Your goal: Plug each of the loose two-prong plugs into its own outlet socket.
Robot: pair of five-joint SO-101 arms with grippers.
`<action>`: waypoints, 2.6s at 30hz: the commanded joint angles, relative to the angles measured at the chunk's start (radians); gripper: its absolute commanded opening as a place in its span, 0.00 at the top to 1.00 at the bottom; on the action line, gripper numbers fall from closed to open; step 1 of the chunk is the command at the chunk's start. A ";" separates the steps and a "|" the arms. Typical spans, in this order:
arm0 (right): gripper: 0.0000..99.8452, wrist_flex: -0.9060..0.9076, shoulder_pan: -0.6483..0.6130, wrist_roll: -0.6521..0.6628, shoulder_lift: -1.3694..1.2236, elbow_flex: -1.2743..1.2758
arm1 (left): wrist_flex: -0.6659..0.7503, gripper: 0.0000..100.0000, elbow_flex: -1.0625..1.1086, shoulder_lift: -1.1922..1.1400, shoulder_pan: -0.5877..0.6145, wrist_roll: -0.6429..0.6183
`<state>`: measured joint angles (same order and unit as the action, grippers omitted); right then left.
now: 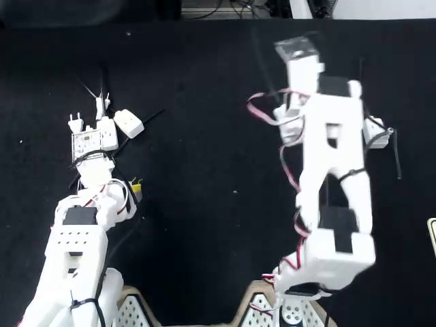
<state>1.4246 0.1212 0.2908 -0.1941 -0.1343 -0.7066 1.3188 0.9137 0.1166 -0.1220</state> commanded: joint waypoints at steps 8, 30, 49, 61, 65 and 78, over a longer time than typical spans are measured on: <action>0.99 0.176 0.172 -0.034 -0.397 -0.582 | 0.014 0.78 -0.018 0.028 -0.001 -0.012; 0.99 0.311 0.285 0.046 -0.972 -1.201 | 0.015 0.78 -0.019 0.029 0.007 -0.011; 0.99 0.284 0.350 0.180 -0.986 -1.268 | 0.055 0.78 -0.008 0.029 0.007 -0.011; 0.78 0.265 0.350 0.178 -1.056 -1.279 | 0.048 0.78 -0.008 0.029 0.007 -0.011; 0.72 0.270 0.341 0.178 -1.021 -1.328 | 0.048 0.78 -0.008 0.029 0.007 -0.011; 0.72 0.342 0.212 0.107 -0.846 -1.511 | 0.048 0.78 -0.007 0.029 0.007 -0.011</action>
<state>1.7346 0.3713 0.4319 -1.1653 -1.6118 -0.6667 1.3188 0.9137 0.1166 -0.1220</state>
